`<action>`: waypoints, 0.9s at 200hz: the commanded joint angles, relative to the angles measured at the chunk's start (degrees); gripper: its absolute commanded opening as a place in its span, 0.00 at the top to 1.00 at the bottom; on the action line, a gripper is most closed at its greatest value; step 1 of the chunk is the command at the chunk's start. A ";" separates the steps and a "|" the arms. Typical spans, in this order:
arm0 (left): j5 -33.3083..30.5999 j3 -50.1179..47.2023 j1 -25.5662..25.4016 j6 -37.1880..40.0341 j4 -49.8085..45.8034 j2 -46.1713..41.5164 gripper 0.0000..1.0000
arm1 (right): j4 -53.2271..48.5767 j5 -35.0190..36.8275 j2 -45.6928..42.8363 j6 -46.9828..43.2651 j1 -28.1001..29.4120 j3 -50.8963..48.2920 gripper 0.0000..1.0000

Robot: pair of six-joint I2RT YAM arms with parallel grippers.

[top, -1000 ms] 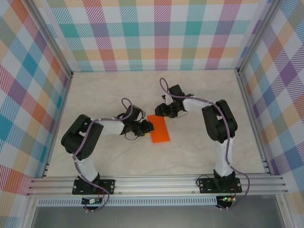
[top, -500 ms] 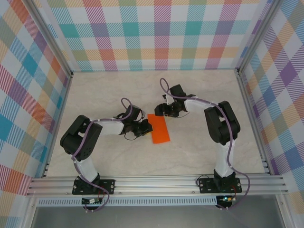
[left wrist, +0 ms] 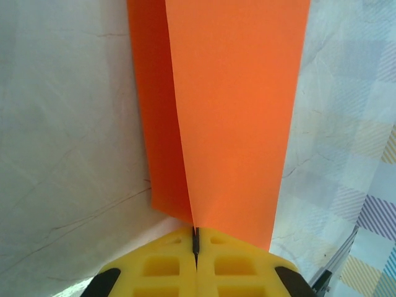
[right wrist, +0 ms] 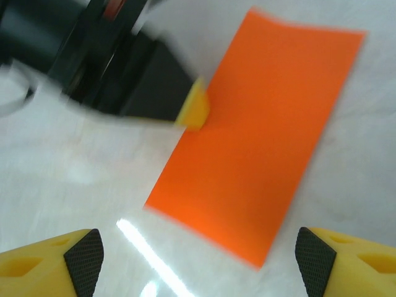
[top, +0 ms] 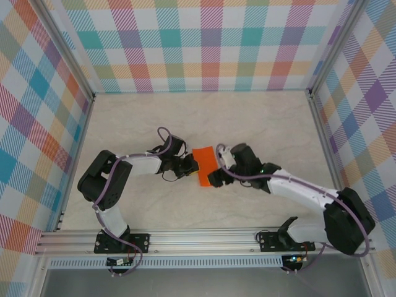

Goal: Fold a paper plane with a square sheet of paper (fold left side to right side)
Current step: Third fold the triangle at the center of the table.

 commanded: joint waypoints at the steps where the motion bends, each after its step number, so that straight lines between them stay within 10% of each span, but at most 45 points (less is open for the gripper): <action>1: 1.85 1.50 -0.49 -1.17 -2.37 -0.42 0.98 | 1.54 11.30 -2.97 -1.75 6.46 -2.42 0.15; 51: 3.13 2.52 -0.49 -1.74 -3.79 -0.64 0.99 | 1.98 26.78 6.43 -8.71 19.54 0.92 0.15; 110: 3.89 3.19 -0.49 -1.07 -4.97 -0.20 1.00 | 6.81 32.26 17.79 -19.07 21.50 6.19 0.17; 180: 3.52 3.31 -0.40 -0.41 -6.12 -0.46 1.00 | 8.74 34.66 24.62 -21.43 20.88 9.56 0.47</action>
